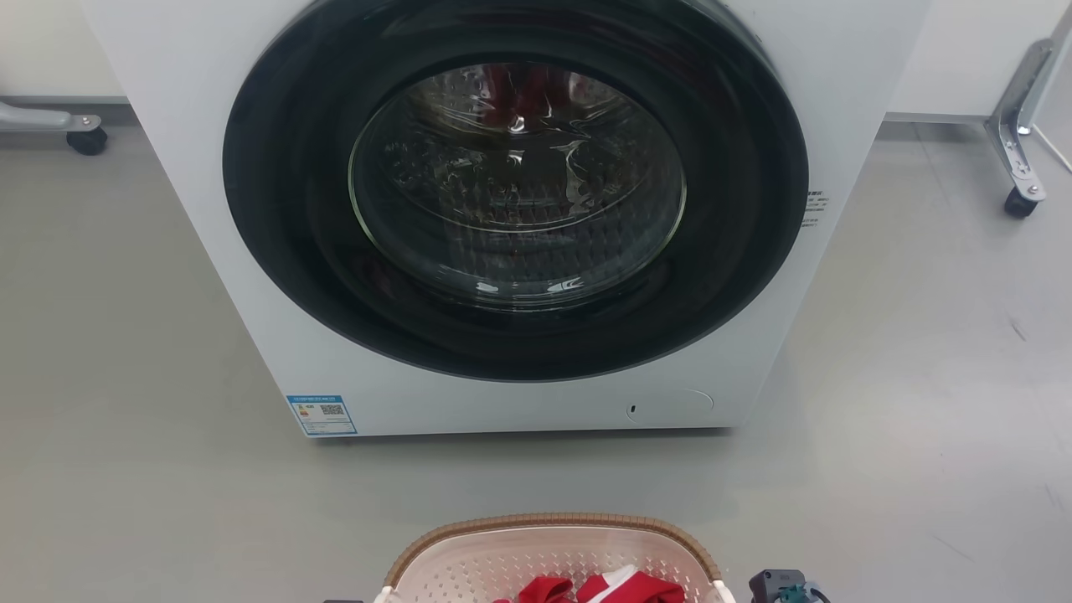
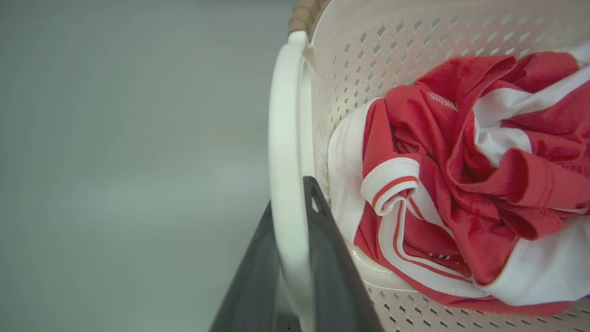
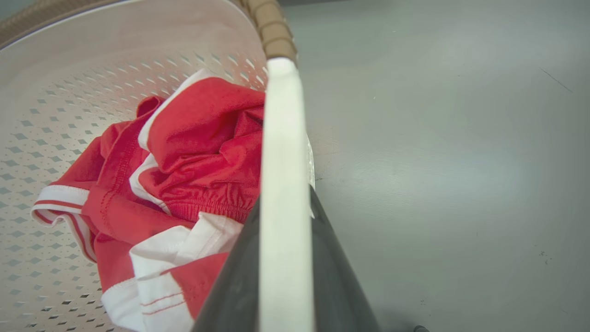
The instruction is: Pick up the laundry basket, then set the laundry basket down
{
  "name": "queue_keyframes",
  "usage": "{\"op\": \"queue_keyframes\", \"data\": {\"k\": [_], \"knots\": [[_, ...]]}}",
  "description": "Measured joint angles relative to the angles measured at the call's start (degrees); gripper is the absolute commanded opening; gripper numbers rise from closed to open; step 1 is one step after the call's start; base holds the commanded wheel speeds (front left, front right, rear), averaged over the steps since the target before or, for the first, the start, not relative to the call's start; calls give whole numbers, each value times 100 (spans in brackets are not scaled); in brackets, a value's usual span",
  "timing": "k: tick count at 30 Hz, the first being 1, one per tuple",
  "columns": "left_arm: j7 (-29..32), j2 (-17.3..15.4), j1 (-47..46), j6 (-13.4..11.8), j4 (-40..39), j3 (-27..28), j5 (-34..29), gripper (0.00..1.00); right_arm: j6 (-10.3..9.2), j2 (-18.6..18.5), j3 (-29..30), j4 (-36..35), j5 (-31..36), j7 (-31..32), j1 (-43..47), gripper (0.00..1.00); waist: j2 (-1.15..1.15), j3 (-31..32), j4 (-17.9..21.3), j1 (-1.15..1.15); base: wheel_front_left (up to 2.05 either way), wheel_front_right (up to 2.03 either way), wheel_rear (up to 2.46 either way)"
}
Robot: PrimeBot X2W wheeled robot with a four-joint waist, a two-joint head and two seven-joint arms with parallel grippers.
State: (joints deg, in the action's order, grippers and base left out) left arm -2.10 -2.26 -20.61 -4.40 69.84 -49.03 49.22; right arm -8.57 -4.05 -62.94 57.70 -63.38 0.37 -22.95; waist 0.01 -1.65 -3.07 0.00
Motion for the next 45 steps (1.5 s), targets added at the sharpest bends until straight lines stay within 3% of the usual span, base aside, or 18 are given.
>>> {"op": "queue_keyframes", "data": {"k": [28,45], "knots": [[-5,-14,1,-14,2,-107,57,0,0,-2,-259,31,-283,-98,-30,0,0,-32,21,0,0,0,0],[-156,-38,-502,-20,18,33,114,0,0,-2,-275,78,-435,-205,-696,0,0,-512,39,1,0,0,0]]}}
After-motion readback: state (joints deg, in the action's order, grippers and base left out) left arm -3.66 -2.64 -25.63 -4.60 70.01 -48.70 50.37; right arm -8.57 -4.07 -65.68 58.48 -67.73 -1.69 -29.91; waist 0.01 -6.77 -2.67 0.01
